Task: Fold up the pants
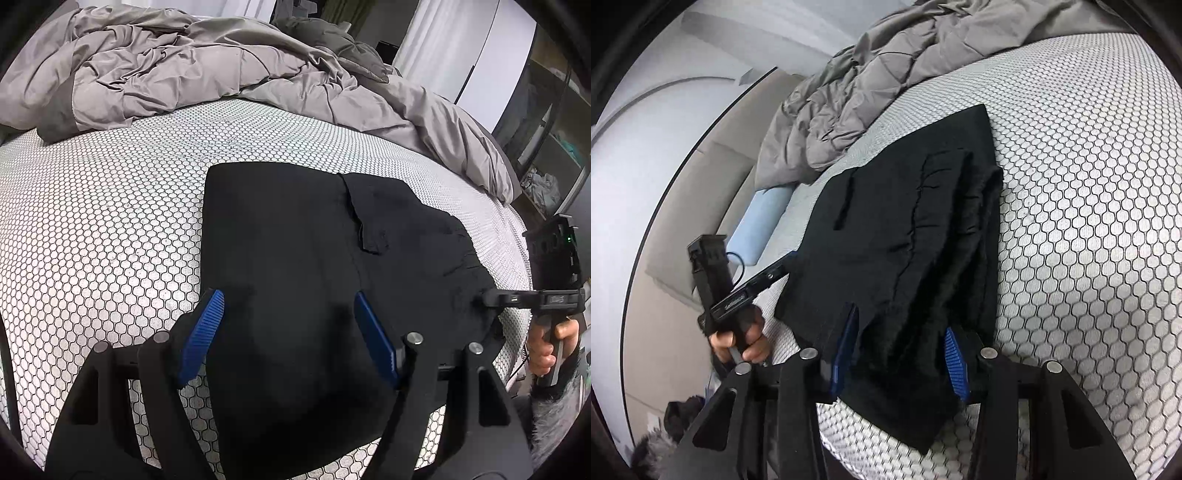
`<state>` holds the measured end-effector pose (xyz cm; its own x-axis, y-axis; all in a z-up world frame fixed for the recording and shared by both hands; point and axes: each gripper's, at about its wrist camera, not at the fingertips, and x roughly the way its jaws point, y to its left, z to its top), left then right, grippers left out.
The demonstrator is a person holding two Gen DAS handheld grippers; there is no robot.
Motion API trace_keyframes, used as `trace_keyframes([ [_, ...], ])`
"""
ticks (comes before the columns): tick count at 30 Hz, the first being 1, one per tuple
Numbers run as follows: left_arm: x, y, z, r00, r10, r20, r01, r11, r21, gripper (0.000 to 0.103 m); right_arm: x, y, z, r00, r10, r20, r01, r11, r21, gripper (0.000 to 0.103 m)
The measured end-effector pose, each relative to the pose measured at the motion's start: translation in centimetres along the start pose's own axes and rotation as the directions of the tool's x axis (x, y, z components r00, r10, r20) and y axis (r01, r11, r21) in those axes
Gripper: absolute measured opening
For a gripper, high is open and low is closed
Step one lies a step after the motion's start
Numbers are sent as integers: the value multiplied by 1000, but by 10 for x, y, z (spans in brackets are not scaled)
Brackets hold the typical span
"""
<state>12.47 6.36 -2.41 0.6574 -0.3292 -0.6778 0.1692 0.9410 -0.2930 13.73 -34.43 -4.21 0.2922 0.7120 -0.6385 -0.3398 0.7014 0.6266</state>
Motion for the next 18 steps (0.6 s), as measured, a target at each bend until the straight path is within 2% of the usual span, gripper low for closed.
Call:
trace_keyframes([
  [1,0,0,0,1000,0,0,0,1000,-1,70,4,-1,0,1000,-14,-2,14,1000,-3,27],
  [2,-1,0,0,1000,-2,1,2,1000,-5,70,7,1,1,999,-41,-6,41,999,-11,22],
  [4,-3,2,1,1000,-16,6,17,1000,-13,70,4,5,1,1000,-26,4,26,1000,-2,15],
  [8,-12,7,4,999,-27,28,28,999,-24,70,-37,45,-7,991,103,81,-97,993,-71,15],
  [9,-12,8,5,999,-26,30,27,999,-24,70,-44,51,-12,990,110,89,-102,991,-85,14],
  [12,-9,13,4,1000,-13,14,14,999,-32,70,-38,49,-22,997,49,62,-43,995,-94,15],
  [13,-7,13,3,1000,-8,7,9,999,-32,70,-26,37,-24,997,-60,46,63,995,-80,17],
  [14,-7,14,3,1000,6,6,-6,999,-35,70,-16,24,-24,992,-122,20,123,991,-55,18],
  [15,-7,12,3,1000,17,12,-16,999,-32,70,-7,14,-24,992,-125,-18,124,992,-28,20],
  [16,-9,9,3,1000,18,21,-18,1000,-20,70,-6,4,-23,996,-85,-36,86,996,16,21],
  [17,-11,6,3,999,16,27,-16,1000,-8,70,-12,2,-21,998,-58,-22,59,997,52,22],
  [18,-15,0,3,999,13,37,-13,1000,22,70,-22,8,-19,998,-69,9,69,997,46,23],
])
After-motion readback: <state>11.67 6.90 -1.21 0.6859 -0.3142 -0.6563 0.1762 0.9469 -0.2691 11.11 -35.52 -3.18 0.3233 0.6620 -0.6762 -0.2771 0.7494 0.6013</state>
